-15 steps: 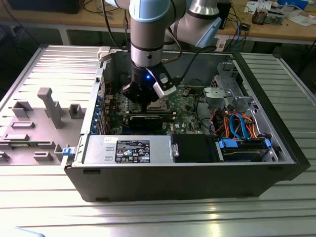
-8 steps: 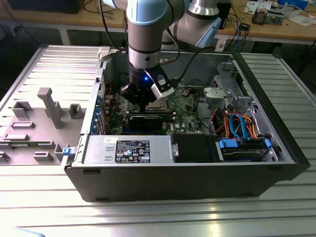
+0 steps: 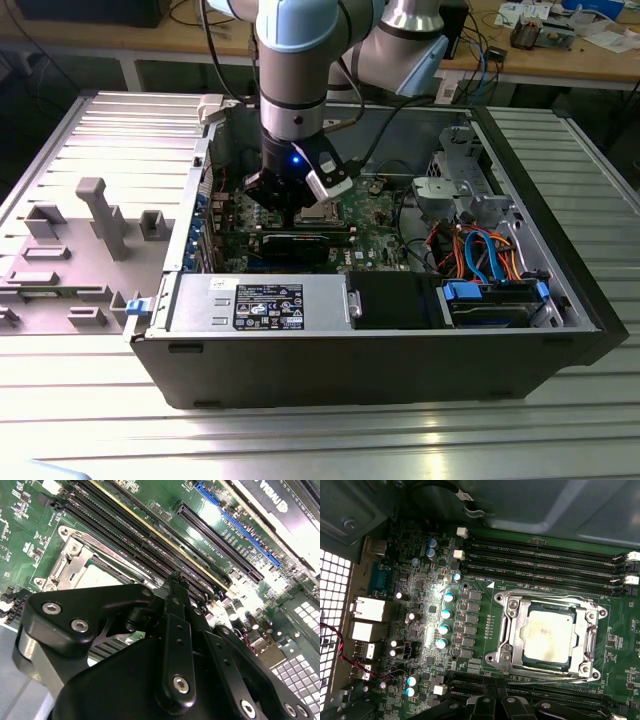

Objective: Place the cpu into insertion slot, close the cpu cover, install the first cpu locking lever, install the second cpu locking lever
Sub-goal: 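Install the second cpu locking lever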

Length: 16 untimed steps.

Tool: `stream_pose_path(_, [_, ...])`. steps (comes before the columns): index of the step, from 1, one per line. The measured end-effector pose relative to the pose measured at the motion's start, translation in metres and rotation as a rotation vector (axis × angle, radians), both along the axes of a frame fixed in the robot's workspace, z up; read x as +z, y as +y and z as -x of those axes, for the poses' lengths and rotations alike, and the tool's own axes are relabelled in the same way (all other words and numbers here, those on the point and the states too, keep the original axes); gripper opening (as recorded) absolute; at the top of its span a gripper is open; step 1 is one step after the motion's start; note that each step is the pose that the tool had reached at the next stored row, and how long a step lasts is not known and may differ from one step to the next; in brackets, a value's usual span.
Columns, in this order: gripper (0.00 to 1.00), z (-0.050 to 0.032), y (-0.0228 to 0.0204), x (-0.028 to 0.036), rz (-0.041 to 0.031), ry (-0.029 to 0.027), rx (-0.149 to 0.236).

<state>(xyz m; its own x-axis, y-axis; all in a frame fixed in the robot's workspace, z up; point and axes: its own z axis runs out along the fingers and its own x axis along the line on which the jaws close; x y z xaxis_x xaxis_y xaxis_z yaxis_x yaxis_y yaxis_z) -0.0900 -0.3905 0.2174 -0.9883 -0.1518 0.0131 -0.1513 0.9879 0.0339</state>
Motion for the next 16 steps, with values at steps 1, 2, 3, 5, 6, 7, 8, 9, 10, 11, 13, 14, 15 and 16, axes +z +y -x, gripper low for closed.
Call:
stream_pose_path(1, [0.11, 0.0000, 0.0000, -0.0004, -0.0010, 0.0001, 0.000])
stream_pose_path(2, [0.11, 0.0000, 0.0000, -0.0007, -0.0018, 0.0000, 0.000])
stream_pose_path(3, [0.11, 0.0000, 0.0001, -0.0009, -0.0023, 0.0000, 0.000])
stream_pose_path(5, [0.11, 0.0000, 0.0000, -0.0017, -0.0045, 0.0000, 0.000])
stream_pose_path(6, [0.11, 0.0000, 0.0000, -0.0021, -0.0058, 0.0000, 0.000])
stream_pose_path(7, [0.11, 0.0000, 0.0000, -0.0025, -0.0072, -0.0001, 0.000])
stream_pose_path(8, [0.11, 0.0000, 0.0000, -0.0029, -0.0086, -0.0001, 0.000])
stream_pose_path(9, [0.11, 0.0000, 0.0000, -0.0035, -0.0122, -0.0002, 0.000])
stream_pose_path(10, [0.11, 0.0000, 0.0000, -0.0039, -0.0165, -0.0002, 0.000])
stream_pose_path(11, [0.11, 0.0001, 0.0000, -0.0041, -0.0192, -0.0002, 0.000])
stream_pose_path(13, [0.11, 0.0003, 0.0000, -0.0049, -0.0267, -0.0002, 0.000])
stream_pose_path(14, [0.11, 0.0003, 0.0000, -0.0054, -0.0297, -0.0002, 0.000])
stream_pose_path(15, [0.11, 0.0003, 0.0000, -0.0060, -0.0322, -0.0004, 0.000])
stream_pose_path(16, [0.11, 0.0004, 0.0000, -0.0064, -0.0339, -0.0003, 0.000])
